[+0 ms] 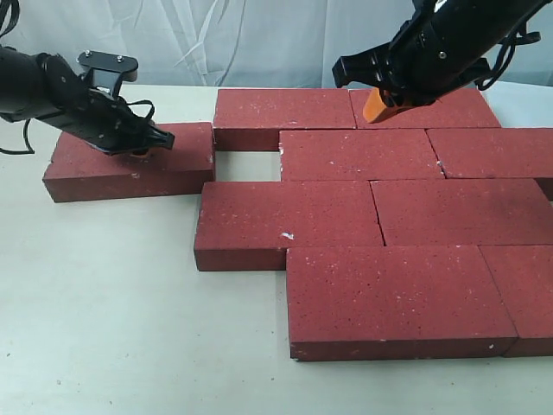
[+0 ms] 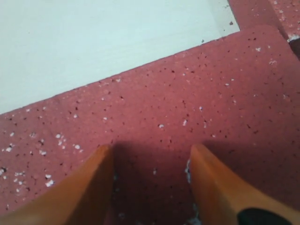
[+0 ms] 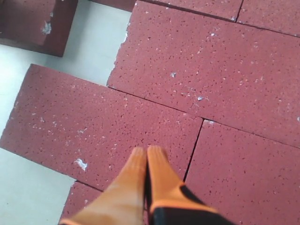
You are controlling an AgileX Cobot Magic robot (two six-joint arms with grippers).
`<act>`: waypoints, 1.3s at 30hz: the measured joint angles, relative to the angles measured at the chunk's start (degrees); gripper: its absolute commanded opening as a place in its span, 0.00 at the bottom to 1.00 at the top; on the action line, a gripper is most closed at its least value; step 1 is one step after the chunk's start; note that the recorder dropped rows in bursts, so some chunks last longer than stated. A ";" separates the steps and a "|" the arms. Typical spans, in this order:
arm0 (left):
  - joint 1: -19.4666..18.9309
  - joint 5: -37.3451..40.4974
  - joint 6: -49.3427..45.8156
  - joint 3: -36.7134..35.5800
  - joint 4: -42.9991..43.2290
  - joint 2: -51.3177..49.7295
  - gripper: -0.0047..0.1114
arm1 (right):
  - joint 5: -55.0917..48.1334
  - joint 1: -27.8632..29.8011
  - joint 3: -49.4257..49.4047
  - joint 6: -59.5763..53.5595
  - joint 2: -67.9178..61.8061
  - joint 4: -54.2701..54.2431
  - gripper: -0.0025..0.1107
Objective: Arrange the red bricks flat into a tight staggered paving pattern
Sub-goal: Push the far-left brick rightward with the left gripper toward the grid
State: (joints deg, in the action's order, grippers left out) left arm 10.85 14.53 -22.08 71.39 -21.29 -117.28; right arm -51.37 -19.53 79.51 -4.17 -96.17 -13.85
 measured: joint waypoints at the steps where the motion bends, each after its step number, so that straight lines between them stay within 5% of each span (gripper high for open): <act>1: 0.11 -0.25 0.00 0.00 0.00 -0.08 0.50 | 0.00 0.00 0.00 0.00 0.00 0.00 0.01; 39: -1.64 3.51 -4.55 0.59 0.68 -0.08 0.50 | 0.21 0.00 0.00 0.00 0.00 0.00 0.01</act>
State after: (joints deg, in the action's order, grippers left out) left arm 9.21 18.04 -26.63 71.98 -20.62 -117.36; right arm -51.16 -19.53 79.51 -4.17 -96.17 -13.85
